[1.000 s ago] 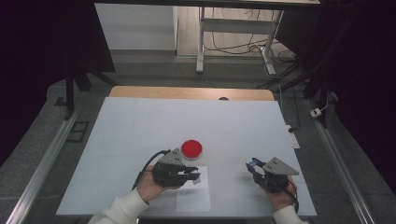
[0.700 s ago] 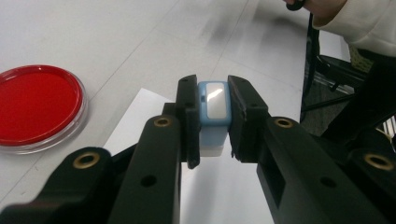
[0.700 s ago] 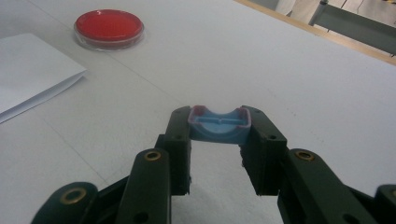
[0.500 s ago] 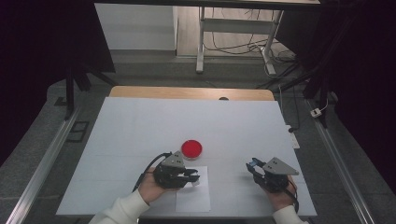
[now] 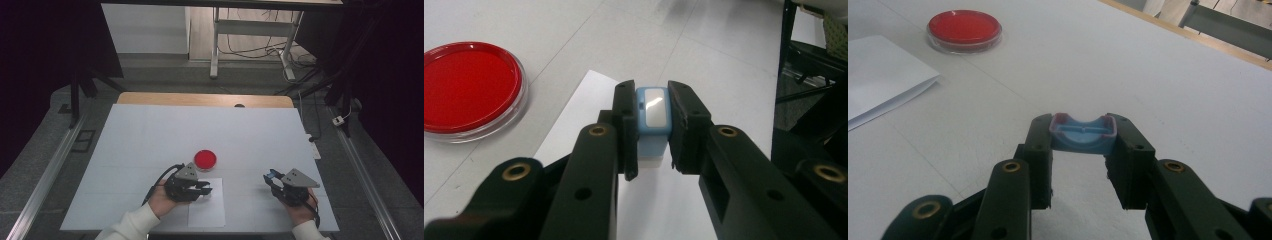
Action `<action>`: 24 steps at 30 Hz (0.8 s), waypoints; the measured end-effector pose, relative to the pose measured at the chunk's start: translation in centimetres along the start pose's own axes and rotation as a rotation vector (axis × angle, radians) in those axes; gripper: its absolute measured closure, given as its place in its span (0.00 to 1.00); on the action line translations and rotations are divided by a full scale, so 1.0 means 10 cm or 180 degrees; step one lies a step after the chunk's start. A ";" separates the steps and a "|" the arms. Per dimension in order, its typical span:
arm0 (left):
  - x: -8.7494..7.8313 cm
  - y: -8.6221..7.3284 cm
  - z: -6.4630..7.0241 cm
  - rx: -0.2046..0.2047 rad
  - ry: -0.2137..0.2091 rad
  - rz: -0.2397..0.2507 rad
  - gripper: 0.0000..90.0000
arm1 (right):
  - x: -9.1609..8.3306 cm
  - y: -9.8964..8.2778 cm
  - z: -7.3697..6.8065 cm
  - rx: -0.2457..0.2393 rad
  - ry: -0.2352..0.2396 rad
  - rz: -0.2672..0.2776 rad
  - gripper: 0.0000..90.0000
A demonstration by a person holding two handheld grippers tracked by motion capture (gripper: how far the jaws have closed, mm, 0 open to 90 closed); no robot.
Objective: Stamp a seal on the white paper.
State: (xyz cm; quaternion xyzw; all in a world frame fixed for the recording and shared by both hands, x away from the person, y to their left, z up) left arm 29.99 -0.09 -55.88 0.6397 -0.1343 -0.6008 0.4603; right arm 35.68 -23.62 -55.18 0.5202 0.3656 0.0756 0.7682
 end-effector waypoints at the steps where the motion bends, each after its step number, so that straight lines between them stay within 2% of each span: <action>1: 0.00 0.00 0.00 0.0007 0.0004 -0.0007 0.83 | 0.00 0.00 0.00 -0.0001 0.0000 -0.0001 0.72; 24: 0.11 -0.09 -0.01 0.0054 0.0058 -0.0133 0.83 | 0.00 0.00 0.00 -0.0011 -0.0012 -0.0011 0.72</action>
Point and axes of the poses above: each handheld gripper's, and its own axes: x roughly forward along the jaws, y roughly out of its top, z roughly to its right, the point moved 10 cm from there along x, roughly forward along the jaws
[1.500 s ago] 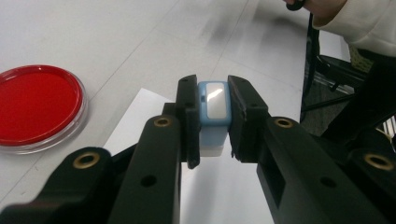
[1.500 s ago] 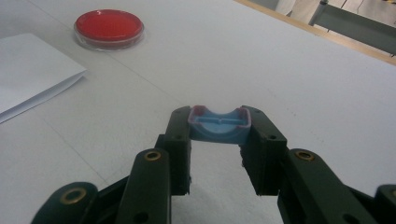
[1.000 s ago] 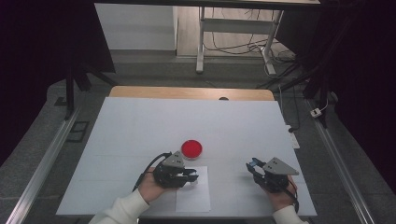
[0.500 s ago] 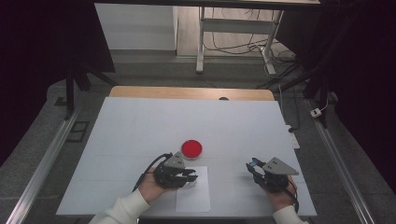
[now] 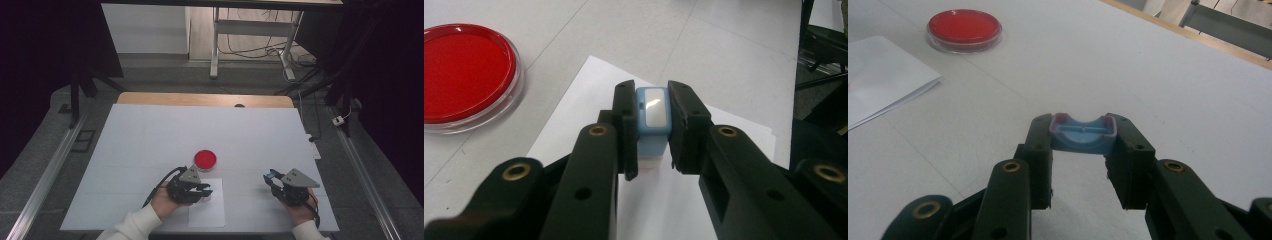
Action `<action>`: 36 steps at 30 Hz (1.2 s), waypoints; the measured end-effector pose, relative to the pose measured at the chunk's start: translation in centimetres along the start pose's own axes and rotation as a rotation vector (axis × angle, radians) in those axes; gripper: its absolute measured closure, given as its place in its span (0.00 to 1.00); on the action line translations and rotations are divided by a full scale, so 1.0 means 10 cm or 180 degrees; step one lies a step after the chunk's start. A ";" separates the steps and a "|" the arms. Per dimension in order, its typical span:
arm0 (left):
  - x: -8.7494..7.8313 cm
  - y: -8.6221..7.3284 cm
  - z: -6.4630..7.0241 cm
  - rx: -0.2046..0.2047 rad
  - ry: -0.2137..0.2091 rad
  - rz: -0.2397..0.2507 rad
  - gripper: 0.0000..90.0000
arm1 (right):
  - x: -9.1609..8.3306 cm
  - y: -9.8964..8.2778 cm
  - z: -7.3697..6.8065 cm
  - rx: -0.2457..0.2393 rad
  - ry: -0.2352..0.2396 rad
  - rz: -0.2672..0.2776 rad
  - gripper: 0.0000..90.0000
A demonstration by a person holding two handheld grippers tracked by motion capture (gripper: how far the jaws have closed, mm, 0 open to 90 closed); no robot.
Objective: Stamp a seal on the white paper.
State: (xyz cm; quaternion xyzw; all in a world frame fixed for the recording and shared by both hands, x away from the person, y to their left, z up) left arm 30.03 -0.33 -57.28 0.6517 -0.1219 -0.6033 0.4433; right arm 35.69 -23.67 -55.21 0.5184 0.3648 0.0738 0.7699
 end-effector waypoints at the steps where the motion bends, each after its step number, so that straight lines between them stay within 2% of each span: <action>1: 0.00 0.00 0.00 0.0002 0.0001 0.0000 0.83 | 0.00 0.00 0.00 0.0001 0.0000 -0.0001 0.72; 19: 0.02 -0.02 0.01 0.0040 0.0025 -0.0024 0.83 | 0.00 0.00 0.00 0.0001 0.0001 0.0001 0.71; 31: 0.02 -0.03 0.02 0.0120 0.0074 -0.0073 0.84 | 0.00 0.00 -0.01 0.0006 0.0017 0.0005 0.71; 36: 0.04 -0.05 0.04 0.0211 0.0122 -0.0144 0.84 | 0.00 0.00 -0.01 0.0008 0.0015 0.0002 0.71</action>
Point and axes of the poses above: each handheld gripper's, and its own axes: x roughly forward along the jaws, y roughly out of its top, z roughly to its right, the point moved 10 cm from there along x, roughly forward along the jaws
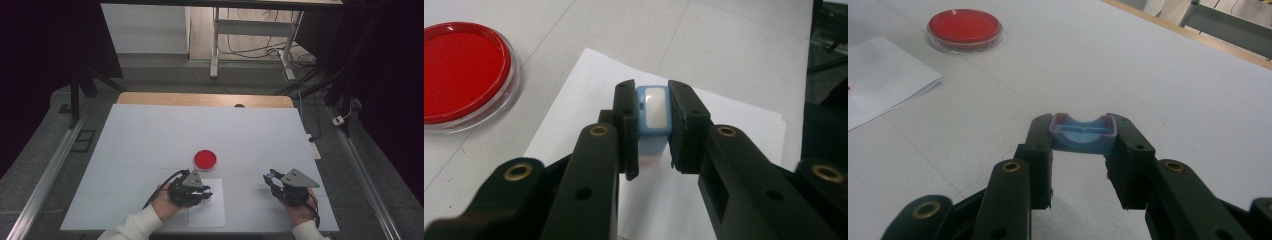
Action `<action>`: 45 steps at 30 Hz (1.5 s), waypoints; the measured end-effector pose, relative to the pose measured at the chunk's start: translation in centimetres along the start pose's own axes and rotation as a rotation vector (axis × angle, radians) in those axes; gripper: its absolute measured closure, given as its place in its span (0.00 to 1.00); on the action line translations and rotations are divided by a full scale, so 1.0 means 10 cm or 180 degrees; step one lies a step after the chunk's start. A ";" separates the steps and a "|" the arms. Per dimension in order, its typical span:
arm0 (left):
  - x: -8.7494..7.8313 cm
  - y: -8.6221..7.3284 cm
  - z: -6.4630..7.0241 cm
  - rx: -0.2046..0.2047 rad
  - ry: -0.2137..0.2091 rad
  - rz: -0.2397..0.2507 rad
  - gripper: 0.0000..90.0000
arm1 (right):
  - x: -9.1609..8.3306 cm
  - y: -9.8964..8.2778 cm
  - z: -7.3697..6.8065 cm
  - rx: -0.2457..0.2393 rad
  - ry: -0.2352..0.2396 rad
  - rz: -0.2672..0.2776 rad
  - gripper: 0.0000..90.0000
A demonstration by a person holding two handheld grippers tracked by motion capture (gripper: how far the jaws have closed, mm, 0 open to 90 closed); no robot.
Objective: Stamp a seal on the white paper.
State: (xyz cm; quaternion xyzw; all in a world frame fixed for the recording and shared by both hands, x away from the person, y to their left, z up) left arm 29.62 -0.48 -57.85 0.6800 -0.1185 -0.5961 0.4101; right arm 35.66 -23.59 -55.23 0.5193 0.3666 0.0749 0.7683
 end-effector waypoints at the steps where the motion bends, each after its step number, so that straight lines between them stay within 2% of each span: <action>1: 0.00 0.00 0.00 0.0021 0.0006 -0.0019 0.84 | 0.00 0.00 0.00 0.0001 0.0009 0.0007 0.72; 20: 0.02 -0.01 0.01 -0.0019 0.0073 -0.0182 0.85 | -0.01 0.02 -0.01 0.0009 0.0001 0.0025 0.71; 32: 0.02 -0.02 0.00 -0.0026 0.0029 -0.0177 0.85 | -0.02 0.03 -0.02 -0.0005 0.0002 0.0031 0.71; 45: 0.03 -0.01 0.01 -0.0003 0.0056 -0.0180 0.85 | -0.01 0.02 -0.03 -0.0004 0.0007 0.0029 0.72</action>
Point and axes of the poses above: each handheld gripper's, and its own axes: x roughly forward along the jaws, y roughly out of its top, z roughly to its right, the point moved 10 cm from there along x, roughly forward along the jaws
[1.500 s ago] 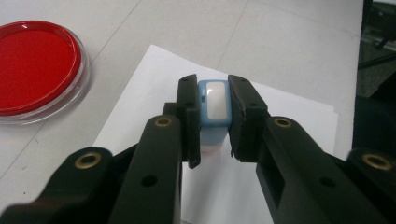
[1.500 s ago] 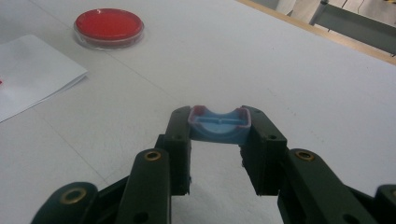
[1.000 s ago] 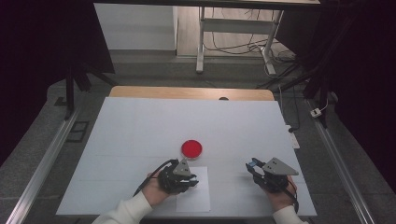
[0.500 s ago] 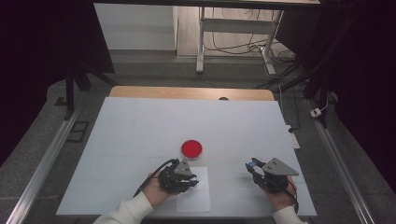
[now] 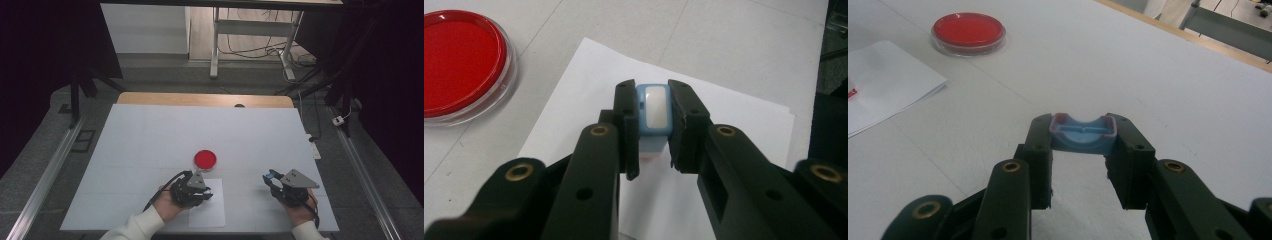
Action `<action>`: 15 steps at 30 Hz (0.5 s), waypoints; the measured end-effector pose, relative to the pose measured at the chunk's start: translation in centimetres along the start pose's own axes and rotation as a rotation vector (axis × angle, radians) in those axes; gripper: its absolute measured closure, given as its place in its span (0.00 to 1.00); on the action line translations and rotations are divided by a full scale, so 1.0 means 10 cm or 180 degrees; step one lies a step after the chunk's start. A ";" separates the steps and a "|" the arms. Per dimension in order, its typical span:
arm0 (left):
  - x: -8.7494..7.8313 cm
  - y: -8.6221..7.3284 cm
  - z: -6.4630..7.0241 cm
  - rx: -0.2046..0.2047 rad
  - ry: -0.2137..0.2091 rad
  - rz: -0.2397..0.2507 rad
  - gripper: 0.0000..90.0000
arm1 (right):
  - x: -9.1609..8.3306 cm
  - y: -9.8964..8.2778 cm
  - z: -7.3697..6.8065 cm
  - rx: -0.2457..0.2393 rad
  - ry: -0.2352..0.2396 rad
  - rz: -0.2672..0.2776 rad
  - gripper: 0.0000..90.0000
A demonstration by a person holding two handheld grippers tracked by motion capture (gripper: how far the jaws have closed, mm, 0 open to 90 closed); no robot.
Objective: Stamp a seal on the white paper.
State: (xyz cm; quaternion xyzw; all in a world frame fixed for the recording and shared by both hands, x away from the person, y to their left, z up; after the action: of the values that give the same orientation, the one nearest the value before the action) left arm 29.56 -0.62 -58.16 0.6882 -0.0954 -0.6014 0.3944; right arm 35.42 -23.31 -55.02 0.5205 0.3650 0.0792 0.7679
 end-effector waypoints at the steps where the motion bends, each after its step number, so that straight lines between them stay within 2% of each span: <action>1: 0.00 0.00 0.00 0.0004 0.0000 0.0000 0.85 | 0.00 0.00 0.00 -0.0010 -0.0003 0.0004 0.72; 7: 0.00 0.00 -0.01 -0.0006 -0.0030 0.0020 0.85 | 0.00 0.00 0.00 0.0000 -0.0004 -0.0009 0.71; 15: 0.00 -0.01 0.00 0.0005 -0.0006 0.0025 0.85 | 0.00 0.00 0.00 -0.0006 -0.0006 0.0001 0.72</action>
State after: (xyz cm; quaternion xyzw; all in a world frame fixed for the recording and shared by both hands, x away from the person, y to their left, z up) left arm 29.55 -0.58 -58.20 0.6875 -0.0989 -0.6005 0.3961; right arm 35.42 -23.36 -54.99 0.5199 0.3641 0.0792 0.7687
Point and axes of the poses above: each handheld gripper's, and its own axes: x roughly forward along the jaws, y roughly out of its top, z roughly to its right, the point moved 10 cm from there along x, roughly forward along the jaws
